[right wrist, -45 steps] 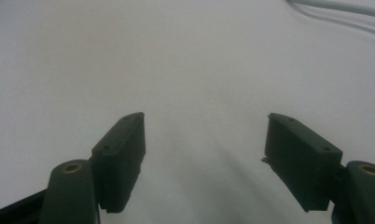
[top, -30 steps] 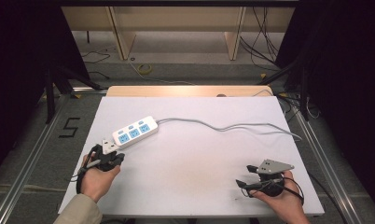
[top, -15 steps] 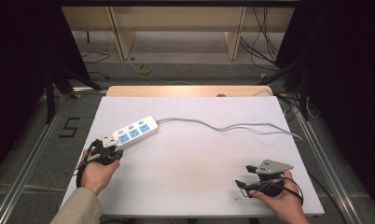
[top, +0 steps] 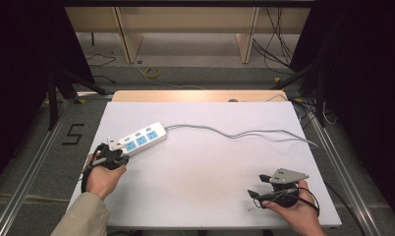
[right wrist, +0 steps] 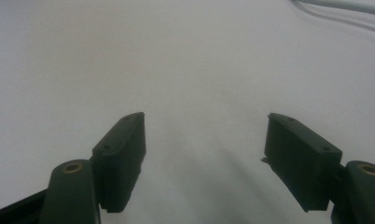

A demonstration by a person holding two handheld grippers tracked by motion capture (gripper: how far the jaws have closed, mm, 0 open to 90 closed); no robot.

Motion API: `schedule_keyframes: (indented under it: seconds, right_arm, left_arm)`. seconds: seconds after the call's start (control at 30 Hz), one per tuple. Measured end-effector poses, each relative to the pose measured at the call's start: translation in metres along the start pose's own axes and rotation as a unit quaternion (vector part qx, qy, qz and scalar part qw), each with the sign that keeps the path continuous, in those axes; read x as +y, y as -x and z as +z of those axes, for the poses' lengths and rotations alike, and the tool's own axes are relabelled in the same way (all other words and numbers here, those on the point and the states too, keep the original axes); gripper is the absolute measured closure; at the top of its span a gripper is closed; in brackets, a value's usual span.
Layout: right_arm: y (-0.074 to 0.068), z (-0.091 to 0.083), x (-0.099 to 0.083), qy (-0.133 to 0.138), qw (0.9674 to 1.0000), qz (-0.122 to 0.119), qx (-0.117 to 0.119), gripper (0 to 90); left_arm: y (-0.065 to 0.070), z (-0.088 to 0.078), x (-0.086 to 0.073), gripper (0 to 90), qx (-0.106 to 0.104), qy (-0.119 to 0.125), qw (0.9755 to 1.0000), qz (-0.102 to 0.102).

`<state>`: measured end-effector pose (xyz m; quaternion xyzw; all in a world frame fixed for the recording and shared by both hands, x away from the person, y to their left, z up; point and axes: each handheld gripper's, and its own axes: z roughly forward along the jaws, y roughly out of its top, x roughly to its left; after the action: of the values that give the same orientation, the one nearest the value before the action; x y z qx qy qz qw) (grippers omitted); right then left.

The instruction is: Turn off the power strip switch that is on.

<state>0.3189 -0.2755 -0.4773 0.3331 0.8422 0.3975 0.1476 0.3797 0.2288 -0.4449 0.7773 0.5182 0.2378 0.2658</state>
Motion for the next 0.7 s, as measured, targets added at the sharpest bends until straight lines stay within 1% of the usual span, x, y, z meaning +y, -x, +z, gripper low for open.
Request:
schedule_keyframes:
  seconds: [0.23, 0.53, 0.7]
  right_arm:
    - [0.000, 0.000, 0.000, 0.000, 1.0000, 0.000, -0.001, 30.0]
    - [0.000, 0.000, 0.000, 0.001, 1.0000, 0.000, -0.001, 30.0]
    - [0.000, 0.000, 0.001, 0.001, 1.0000, 0.001, -0.001, 30.0]
  left_arm:
    - [-0.006, 0.001, 0.007, 89.7, 0.003, -0.003, 1.0000, -0.001]
    - [-0.010, 0.004, 0.014, 89.7, 0.003, -0.010, 0.9999, -0.001]
    - [-0.014, 0.005, 0.020, 89.8, 0.004, -0.012, 0.9999, 0.000]
